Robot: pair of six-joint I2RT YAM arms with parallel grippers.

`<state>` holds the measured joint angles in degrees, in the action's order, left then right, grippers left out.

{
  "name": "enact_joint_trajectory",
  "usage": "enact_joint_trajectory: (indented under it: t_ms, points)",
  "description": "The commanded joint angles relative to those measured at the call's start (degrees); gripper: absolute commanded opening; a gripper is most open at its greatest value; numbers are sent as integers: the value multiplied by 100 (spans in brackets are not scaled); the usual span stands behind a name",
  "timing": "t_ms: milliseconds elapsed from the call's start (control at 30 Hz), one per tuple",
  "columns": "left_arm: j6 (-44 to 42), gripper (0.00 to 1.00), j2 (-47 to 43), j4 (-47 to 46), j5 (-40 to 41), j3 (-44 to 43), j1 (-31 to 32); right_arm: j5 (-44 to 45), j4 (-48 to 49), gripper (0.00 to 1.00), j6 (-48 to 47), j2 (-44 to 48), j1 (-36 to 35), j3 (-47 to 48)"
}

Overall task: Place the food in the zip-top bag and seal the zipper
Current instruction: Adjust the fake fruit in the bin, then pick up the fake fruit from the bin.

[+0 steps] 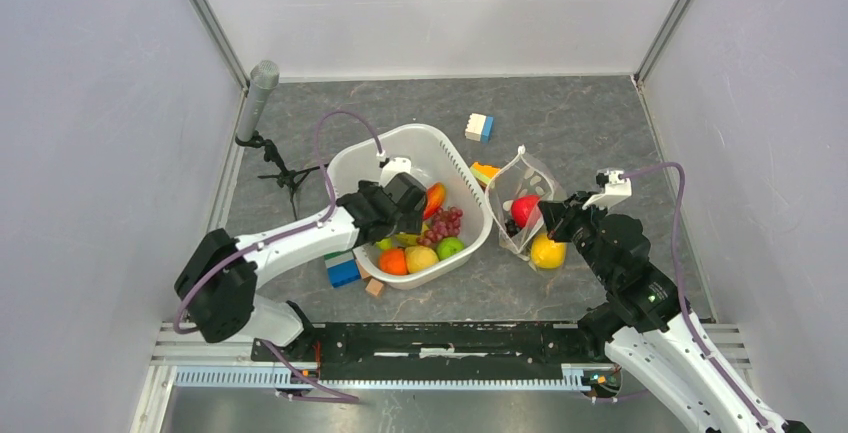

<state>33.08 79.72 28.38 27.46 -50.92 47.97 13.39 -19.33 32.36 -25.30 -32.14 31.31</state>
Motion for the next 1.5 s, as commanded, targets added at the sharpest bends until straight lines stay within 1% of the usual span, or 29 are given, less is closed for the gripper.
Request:
enact_joint_trajectory:
  t_ms: [0,100,200,300,400,467,600,700,833,933,1000,1033,1133,1267,1400,1467]
  points:
    - [32,100,498,341,-99,-366,-33,-16,148,6,77,36,-12,75]
    - [14,100,760,420,-88,-507,-34,37,94,6,43,50,-12,116]
    - [-107,99,923,162,-266,-517,-42,60,83,6,33,60,-12,113]
    - [-361,97,1023,-258,-862,-577,-42,63,84,6,16,42,-13,99]
    - [-563,97,940,-963,-1516,-509,-42,78,92,6,-4,15,-12,86]
    - [-642,97,940,-1294,-1748,-550,-46,89,91,6,-11,16,-16,88]
    - [-792,96,945,-1397,-1958,-902,-42,123,99,6,-43,-9,-7,95]
    - [-837,97,561,-1361,-1613,-887,-42,146,80,6,-108,-53,-11,136]
    - [-1122,100,102,-787,-735,-932,-50,193,56,6,-162,-98,-11,182]
    - [-1713,100,33,-214,-488,-1006,-115,178,73,6,-187,-131,-12,199]
    - [-2179,100,30,132,-637,-1038,-206,168,70,6,-200,-154,-12,215]
    - [-2393,100,36,347,-835,-1075,-295,170,70,6,-219,-158,-7,218]
    - [-2714,100,148,976,-1349,-1279,-562,162,73,6,-237,-173,-14,231]
    - [-2852,100,477,1690,-1603,-1816,-847,134,88,6,-247,-191,-10,244]
    - [-3169,100,882,2115,-1749,-2118,-918,103,79,6,-258,-183,-11,240]
    - [-3244,100,1067,2353,-1945,-2242,-929,109,131,6,-226,-142,-11,186]
